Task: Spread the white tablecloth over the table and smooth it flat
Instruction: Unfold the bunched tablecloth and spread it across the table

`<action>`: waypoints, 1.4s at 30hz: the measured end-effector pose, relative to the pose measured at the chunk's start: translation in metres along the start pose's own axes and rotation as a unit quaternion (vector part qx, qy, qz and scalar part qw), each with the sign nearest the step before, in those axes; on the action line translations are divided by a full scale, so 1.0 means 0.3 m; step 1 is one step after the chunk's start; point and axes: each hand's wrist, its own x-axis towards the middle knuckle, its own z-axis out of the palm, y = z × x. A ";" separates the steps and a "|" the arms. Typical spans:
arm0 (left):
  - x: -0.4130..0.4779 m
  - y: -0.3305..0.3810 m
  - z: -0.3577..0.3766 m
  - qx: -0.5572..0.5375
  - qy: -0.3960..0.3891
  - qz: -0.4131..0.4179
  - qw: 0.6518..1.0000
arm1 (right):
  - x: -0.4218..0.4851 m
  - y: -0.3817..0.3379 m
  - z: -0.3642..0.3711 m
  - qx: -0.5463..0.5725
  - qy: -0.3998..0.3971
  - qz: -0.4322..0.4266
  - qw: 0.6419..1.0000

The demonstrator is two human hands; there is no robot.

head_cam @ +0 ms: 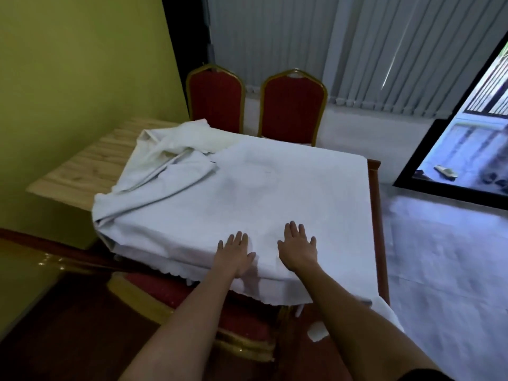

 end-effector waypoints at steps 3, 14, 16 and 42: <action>-0.018 -0.170 -0.071 -0.015 0.000 -0.010 1.000 | 0.011 -0.219 0.017 -0.004 -0.002 -0.014 1.000; -0.091 -0.699 -0.216 -0.010 0.009 -0.018 1.000 | 0.077 -0.823 0.082 0.011 -0.029 -0.051 0.998; -0.076 -0.754 -0.236 -0.023 0.016 -0.014 1.000 | 0.101 -0.883 0.082 0.007 -0.036 -0.054 0.998; 0.528 -1.389 -0.234 0.003 0.160 0.060 0.985 | 0.642 -1.238 0.257 0.046 0.078 0.070 0.993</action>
